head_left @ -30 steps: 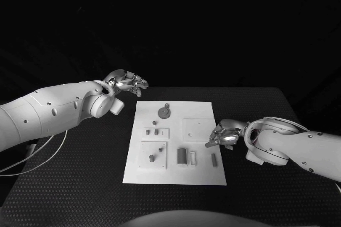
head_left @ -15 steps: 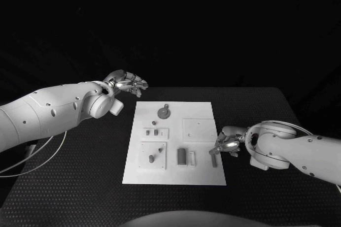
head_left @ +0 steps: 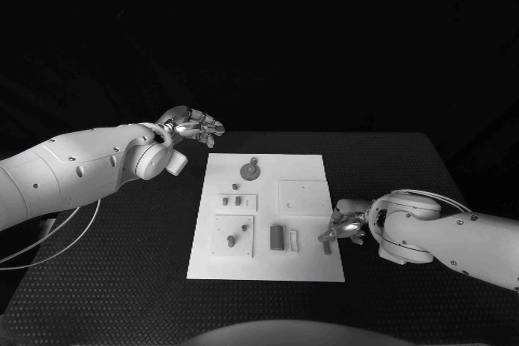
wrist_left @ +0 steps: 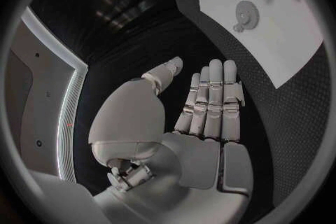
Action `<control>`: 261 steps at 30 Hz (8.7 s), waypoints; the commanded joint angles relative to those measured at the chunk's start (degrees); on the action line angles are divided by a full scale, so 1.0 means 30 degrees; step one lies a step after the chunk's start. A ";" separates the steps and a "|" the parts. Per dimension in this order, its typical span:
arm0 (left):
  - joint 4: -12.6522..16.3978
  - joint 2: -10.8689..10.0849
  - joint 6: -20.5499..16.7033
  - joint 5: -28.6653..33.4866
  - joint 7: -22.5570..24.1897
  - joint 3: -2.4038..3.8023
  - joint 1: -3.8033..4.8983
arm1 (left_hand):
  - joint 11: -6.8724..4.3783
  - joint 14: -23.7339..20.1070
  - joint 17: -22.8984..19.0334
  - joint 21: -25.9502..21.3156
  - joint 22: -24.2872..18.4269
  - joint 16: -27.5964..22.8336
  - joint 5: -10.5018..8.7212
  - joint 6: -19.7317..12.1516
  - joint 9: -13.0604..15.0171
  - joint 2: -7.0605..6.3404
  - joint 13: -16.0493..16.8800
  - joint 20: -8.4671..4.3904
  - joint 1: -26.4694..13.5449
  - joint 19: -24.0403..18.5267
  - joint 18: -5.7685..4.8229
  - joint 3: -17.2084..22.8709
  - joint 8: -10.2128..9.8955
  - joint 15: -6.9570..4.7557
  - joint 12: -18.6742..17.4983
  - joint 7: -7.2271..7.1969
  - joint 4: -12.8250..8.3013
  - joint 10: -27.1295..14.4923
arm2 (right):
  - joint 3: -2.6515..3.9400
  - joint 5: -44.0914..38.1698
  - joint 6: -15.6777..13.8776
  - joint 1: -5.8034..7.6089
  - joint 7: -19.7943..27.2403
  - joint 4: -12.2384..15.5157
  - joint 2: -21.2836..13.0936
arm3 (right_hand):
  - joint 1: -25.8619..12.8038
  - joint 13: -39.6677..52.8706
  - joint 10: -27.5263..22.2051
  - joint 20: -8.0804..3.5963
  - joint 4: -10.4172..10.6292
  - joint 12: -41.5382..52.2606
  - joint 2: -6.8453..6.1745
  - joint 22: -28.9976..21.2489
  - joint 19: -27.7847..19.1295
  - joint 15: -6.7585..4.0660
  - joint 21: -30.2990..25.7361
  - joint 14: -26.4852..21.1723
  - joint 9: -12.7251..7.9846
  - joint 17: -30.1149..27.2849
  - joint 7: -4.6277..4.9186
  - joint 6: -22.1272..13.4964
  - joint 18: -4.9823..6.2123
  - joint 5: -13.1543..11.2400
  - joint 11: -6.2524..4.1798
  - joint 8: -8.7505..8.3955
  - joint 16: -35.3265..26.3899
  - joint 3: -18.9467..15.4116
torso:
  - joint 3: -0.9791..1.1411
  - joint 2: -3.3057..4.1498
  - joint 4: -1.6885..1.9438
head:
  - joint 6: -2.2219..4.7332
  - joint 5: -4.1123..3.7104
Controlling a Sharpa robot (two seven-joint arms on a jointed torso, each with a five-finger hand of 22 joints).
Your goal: Assemble the parts on the task board
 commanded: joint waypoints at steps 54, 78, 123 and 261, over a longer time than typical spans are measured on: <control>0.0120 -0.0125 0.0240 0.0079 0.0203 0.0007 0.0022 | 0.0035 0.0135 0.0068 -0.0164 0.0063 -0.0152 0.0077 -0.0134 -0.0048 -0.0070 -0.0001 -0.0085 -0.0136 0.0062 0.0221 -0.0033 0.0115 -0.0019 0.0072 0.0001 0.0087 -0.0063 | -0.0014 -0.5213 0.2916 -0.1513 -0.1493 -0.0681 0.2142 | 0.0591 -0.0034 -0.0090 -0.0059 -0.3274 -0.0295 0.1699 0.0354 -0.0363 0.0128 -0.0102 -0.0195 -0.0069 -0.0021 0.0276 -0.0838 0.0094 0.0091 0.0233 -0.1143 -0.0083 -0.0684 | -0.0023 -0.0018 0.0006 | -0.0331 -0.0044; 0.0085 -0.0074 0.0213 0.0079 0.0201 0.0007 0.0022 | 0.0035 0.0139 0.0088 -0.0181 0.0076 -0.0166 0.0079 -0.0138 -0.0060 -0.0071 -0.0002 -0.0086 -0.0138 0.0065 0.0222 -0.0042 0.0126 -0.0019 0.0073 0.0001 0.0096 -0.0064 | -0.0005 0.0910 -0.0336 -0.1537 -0.0796 -0.0929 0.1534 | 0.1840 0.0010 0.0073 0.0011 -0.5350 -0.0068 0.4476 0.0417 -0.0478 0.0437 0.0213 -0.0132 -0.1544 0.0051 0.0536 -0.0569 0.0095 0.0094 0.0507 -0.2120 0.0081 -0.0223 | 0.0012 -0.0019 -0.0006 | -0.0292 -0.0008; 0.0117 -0.0054 0.0238 0.0079 0.0168 0.0007 0.0025 | 0.0032 0.0148 0.0132 -0.0211 0.0108 -0.0195 0.0078 -0.0143 -0.0086 -0.0092 -0.0001 -0.0088 -0.0106 0.0076 0.0223 -0.0055 0.0152 -0.0022 0.0080 0.0000 0.0079 -0.0061 | -0.0003 0.7004 -0.3302 -0.0880 -0.0634 -0.0405 0.2545 | 0.1773 -0.0032 0.0208 -0.0016 -0.5322 -0.0046 0.4398 0.0380 -0.0402 0.0351 0.0307 -0.0115 -0.1726 0.0072 0.0473 -0.0354 0.0095 0.0093 0.0441 -0.2140 0.0130 -0.0436 | -0.0017 -0.0002 0.0022 | -0.0358 0.0005; -0.5181 0.3086 0.3833 0.5600 0.2025 0.0077 -0.0282 | -0.1183 -0.7105 -0.2260 -0.4714 -0.5778 -0.7693 -0.1035 -0.2950 -0.0715 -0.0322 -0.3119 0.2517 -0.3617 -0.6073 -0.0862 -0.1809 -0.0910 0.1985 -0.0567 -0.2062 0.0618 -0.4942 | 0.3533 1.7086 -0.0482 -0.0140 1.5625 -1.5559 0.6248 | -0.0922 -1.4868 -0.6536 0.3769 -0.4305 -1.7954 0.2793 -0.3062 -1.4211 0.6270 -1.0285 -1.2762 -0.3050 -0.8516 0.1998 -0.5431 -0.3474 0.0089 0.3903 -0.3733 -1.8054 -0.1328 | -0.0074 -0.1724 -0.0483 | 0.4383 0.0186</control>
